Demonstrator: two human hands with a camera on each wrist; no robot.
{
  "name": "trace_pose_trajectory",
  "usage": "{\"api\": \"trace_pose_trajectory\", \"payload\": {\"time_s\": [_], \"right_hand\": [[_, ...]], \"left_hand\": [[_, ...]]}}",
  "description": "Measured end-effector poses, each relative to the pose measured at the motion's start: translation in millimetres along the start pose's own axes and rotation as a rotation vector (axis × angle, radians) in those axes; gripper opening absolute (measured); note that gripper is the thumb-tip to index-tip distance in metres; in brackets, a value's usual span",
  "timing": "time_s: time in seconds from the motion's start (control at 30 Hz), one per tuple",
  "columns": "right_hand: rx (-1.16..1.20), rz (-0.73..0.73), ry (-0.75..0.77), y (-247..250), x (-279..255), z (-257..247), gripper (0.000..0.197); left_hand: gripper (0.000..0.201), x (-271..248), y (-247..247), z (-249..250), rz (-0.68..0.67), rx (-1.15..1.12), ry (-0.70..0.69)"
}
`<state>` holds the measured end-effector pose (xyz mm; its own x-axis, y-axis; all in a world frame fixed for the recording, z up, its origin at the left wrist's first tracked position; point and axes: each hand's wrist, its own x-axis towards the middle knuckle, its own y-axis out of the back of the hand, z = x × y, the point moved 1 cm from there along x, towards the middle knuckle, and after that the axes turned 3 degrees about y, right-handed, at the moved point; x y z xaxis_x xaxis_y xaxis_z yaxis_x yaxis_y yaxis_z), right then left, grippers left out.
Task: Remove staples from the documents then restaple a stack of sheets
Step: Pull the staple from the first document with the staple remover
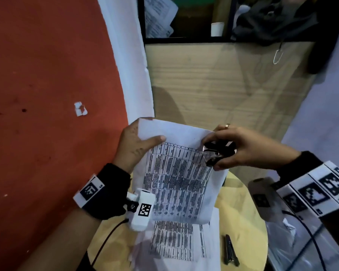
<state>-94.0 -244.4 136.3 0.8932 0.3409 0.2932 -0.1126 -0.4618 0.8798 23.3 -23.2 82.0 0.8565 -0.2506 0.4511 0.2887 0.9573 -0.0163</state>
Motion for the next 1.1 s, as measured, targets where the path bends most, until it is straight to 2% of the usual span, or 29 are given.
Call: {"api": "trace_pose_trajectory", "payload": {"time_s": [0.03,0.1,0.2,0.27,0.33,0.4,0.47,0.57,0.67,0.8,0.97,1.1], "right_hand": [[0.005,0.011,0.004,0,-1,0,0.05],[0.003,0.019,0.008,1,-1,-2,0.049],[-0.014,0.0,0.032,1,0,-6,0.05],[-0.013,-0.006,0.051,0,2,-10,0.05],[0.001,0.007,0.053,1,2,-13,0.05],[0.001,0.007,0.045,1,0,-15,0.05],[0.002,-0.001,0.043,2,-1,-16,0.052],[0.009,0.015,0.054,2,-3,-16,0.056],[0.041,0.033,0.036,4,-5,-13,0.056],[0.032,0.062,-0.008,9,-9,-4,0.054],[0.094,0.067,0.005,5,-7,-8,0.056],[0.188,0.073,-0.003,3,-5,-8,0.051]], "left_hand": [[0.055,2,2,3,0.035,0.028,-0.039],[0.065,3,4,14,0.105,0.199,-0.211],[0.07,-4,-6,42,0.05,0.76,-0.536],[0.063,-6,-17,55,-0.033,1.065,-0.576],[0.05,-5,-27,59,-0.157,1.157,-0.466],[0.034,-1,-29,57,-0.264,1.072,-0.365],[0.017,2,-29,52,-0.364,0.875,-0.291],[0.014,4,-29,43,-0.442,0.605,-0.203],[0.008,2,-29,37,-0.454,0.493,-0.163],[0.007,5,-21,31,-0.421,0.478,-0.13],[0.013,9,-23,33,-0.426,0.621,-0.206],[0.017,9,-34,36,-0.421,0.643,-0.191]]}}
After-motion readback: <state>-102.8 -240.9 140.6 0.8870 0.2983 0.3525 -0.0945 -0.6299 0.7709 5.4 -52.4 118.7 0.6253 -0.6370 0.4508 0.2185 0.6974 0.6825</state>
